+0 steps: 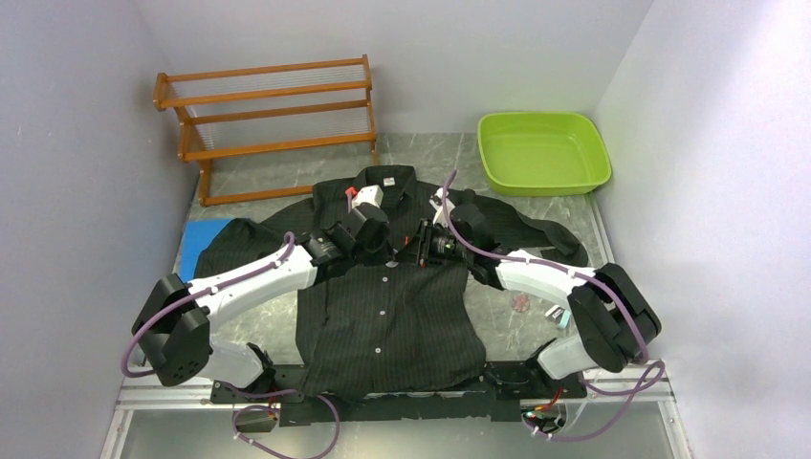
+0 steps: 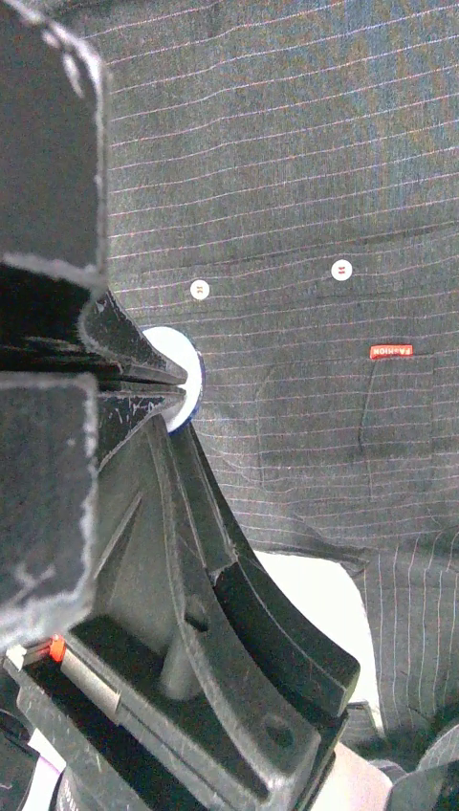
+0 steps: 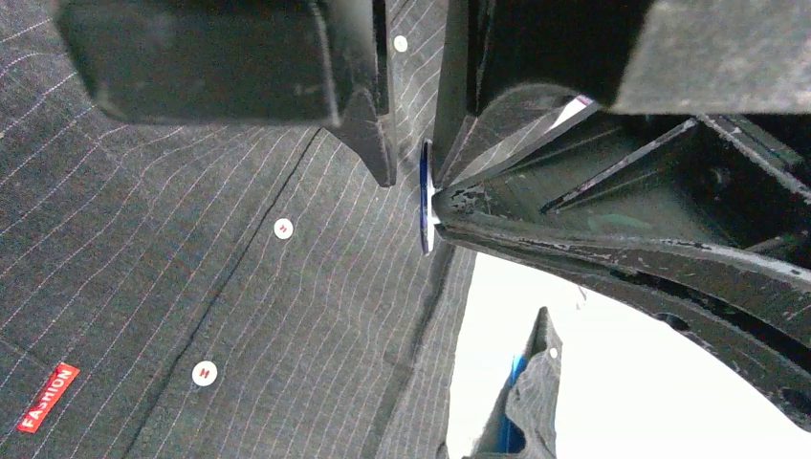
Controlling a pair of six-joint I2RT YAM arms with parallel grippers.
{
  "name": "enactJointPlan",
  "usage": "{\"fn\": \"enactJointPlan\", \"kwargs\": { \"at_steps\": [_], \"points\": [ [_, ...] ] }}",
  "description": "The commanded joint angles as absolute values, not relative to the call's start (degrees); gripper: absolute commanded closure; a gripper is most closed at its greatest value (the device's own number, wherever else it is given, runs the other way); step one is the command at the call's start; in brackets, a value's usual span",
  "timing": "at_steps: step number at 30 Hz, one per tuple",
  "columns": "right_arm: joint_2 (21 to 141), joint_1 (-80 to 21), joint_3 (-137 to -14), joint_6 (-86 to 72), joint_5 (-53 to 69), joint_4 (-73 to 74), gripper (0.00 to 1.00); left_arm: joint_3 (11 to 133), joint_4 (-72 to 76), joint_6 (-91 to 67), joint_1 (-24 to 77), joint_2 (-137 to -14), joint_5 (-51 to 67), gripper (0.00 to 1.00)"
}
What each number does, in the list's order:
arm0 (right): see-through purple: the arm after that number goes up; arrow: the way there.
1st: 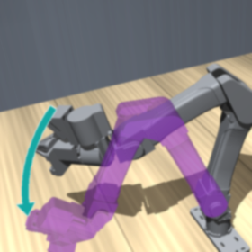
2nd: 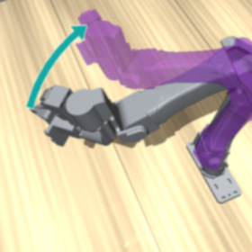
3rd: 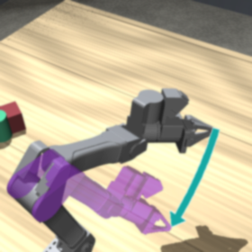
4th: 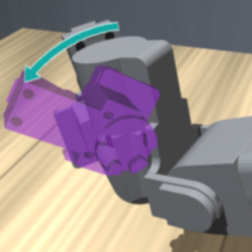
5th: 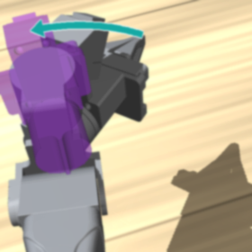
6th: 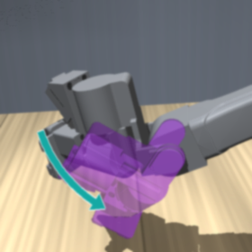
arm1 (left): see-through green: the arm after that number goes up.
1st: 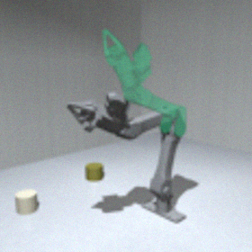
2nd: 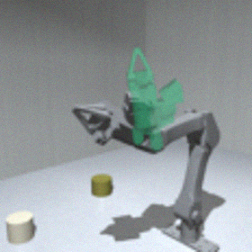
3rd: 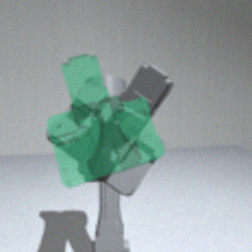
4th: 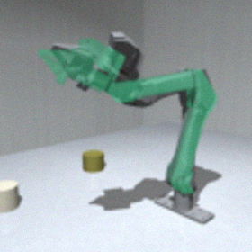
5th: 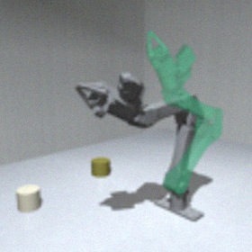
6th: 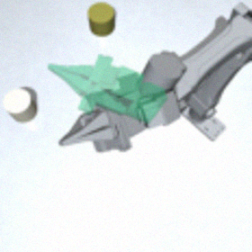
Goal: Pin the brooch onto the clothing
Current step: Open the brooch.
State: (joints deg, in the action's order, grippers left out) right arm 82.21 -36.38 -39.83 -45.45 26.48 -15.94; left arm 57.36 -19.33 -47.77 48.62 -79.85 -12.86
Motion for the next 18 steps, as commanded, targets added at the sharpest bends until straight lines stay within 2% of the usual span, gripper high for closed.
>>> {"fn": "enactJointPlan", "kwargs": {
  "at_steps": [1, 6, 8, 9, 11, 12, 14, 18],
  "points": [
    [83.33, -36.77, -42.6, -45.79, 26.04, -20.4, 0.79, 57.34, -17.02, -48.68, 48.96, -78.37, -11.4, 0.97],
    [83.83, -36.76, -42.84, -45.61, 26.23, -20.82, 1.0, 56.94, -16.33, -48.55, 48.91, -78.36, -10.68, 0.97],
    [83.28, -36.74, -42.68, -44.98, 25.91, -20.24, 1.0, 57.03, -16.54, -48.12, 48.9, -78.39, -10.8, 0.95],
    [82.85, -36.74, -42.58, -44.6, 25.62, -19.61, 1.0, 57.16, -16.71, -47.64, 48.87, -78.4, -10.73, 0.88],
    [81.95, -36.59, -42.42, -43.34, 24.43, -18.0, 1.0, 58.01, -18.2, -47.19, 48.78, -78.14, -11.52, 0.47],
    [81.51, -36.41, -42.43, -42.66, 23.88, -16.69, 1.0, 58.35, -19.01, -46.98, 48.71, -77.83, -11.96, 0.35],
    [80.51, -35.99, -42.22, -40.81, 23.24, -14.86, 1.0, 58.28, -19.02, -45.47, 48.11, -76.9, -11.26, 0.27],
    [76.9, -33.41, -39.39, -38.09, 24.04, -14.53, 1.0, 56.49, -17.81, -42.7, 45.73, -74.29, -6.44, 0.25]
  ]
}}
